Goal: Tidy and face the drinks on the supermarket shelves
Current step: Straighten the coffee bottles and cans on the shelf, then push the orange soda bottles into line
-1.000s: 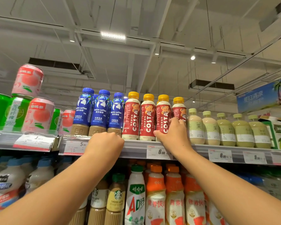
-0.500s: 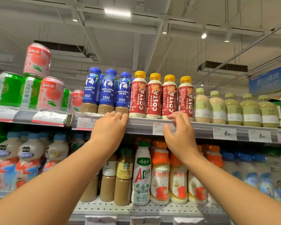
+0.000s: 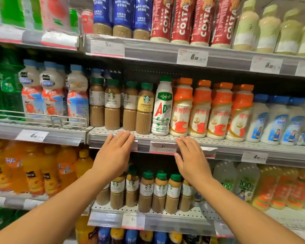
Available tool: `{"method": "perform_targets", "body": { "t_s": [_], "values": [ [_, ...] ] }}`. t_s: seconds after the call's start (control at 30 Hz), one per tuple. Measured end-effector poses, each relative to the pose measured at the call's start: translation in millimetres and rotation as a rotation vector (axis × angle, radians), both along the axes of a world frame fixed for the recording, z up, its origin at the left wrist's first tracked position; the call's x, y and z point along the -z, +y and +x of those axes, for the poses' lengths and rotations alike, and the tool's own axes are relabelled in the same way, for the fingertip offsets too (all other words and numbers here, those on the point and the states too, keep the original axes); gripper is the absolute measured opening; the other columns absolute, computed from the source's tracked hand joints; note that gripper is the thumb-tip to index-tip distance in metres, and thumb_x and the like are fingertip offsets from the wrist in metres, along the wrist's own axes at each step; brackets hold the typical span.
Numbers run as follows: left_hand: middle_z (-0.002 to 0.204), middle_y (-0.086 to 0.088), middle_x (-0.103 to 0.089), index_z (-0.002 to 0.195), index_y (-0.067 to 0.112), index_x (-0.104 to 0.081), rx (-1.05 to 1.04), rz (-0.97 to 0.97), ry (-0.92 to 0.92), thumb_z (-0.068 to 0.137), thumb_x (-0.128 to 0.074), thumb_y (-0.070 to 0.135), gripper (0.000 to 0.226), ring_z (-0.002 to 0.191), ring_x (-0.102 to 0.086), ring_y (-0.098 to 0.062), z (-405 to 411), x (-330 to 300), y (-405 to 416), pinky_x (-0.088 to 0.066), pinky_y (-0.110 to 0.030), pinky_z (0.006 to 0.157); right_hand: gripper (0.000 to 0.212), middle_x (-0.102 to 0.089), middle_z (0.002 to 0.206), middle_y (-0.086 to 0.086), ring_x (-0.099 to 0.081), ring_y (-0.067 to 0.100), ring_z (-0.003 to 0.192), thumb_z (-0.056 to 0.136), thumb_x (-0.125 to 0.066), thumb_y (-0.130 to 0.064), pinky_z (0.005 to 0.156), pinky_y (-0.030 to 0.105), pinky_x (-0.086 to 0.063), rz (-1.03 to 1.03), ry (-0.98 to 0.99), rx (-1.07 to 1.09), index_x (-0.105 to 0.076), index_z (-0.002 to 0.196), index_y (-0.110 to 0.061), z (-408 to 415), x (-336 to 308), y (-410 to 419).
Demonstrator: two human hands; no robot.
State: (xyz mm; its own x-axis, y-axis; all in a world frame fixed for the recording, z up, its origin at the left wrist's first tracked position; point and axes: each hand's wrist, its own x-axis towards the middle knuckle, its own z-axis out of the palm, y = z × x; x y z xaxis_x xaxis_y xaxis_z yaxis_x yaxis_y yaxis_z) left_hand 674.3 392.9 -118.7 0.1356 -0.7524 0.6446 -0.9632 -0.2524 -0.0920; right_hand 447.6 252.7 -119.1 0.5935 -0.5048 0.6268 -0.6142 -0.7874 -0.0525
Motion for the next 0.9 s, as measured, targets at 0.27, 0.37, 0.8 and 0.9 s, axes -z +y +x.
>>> {"method": "perform_targets", "body": {
  "t_s": [0.27,0.37,0.8,0.9],
  "values": [
    [0.158,0.0,-0.024,0.151,0.021,-0.023,-0.105,-0.009,0.053,0.085,-0.051,0.006,0.073,0.147,-0.012,-0.018,-13,1,-1,0.007,-0.043,0.117,0.051,-0.046,0.142,0.019,-0.037,0.037,0.135,0.094,-0.059,-0.021,0.116,0.05,-0.025,-0.081,-0.024,0.05,-0.046,0.14,-0.002,8,7,3],
    [0.16,0.002,-0.017,0.152,0.023,-0.017,-0.184,0.063,0.051,0.082,-0.053,0.007,0.08,0.148,-0.005,-0.017,-23,-7,-2,0.012,-0.042,0.115,0.05,-0.046,0.141,0.019,-0.037,0.038,0.133,0.093,-0.06,-0.02,0.115,0.051,-0.027,-0.087,-0.028,0.035,-0.047,0.138,-0.003,6,8,1],
    [0.158,-0.004,-0.021,0.151,0.022,-0.019,-0.498,0.164,0.136,0.087,-0.054,0.029,0.073,0.146,-0.011,-0.022,43,-9,125,-0.013,-0.042,0.118,0.068,-0.036,0.144,0.016,-0.027,0.034,0.135,0.087,-0.055,-0.043,0.117,0.045,-0.02,-0.045,0.213,0.196,-0.033,0.14,-0.006,17,-17,30],
    [0.158,-0.006,-0.019,0.152,0.018,-0.018,-0.503,0.166,0.136,0.088,-0.054,0.029,0.074,0.146,-0.011,-0.024,78,-18,144,-0.015,-0.041,0.118,0.075,-0.01,0.161,0.013,-0.005,0.03,0.148,0.092,-0.049,-0.037,0.12,0.042,-0.003,0.008,0.258,0.038,-0.013,0.152,-0.01,52,-24,61]
  ]
}}
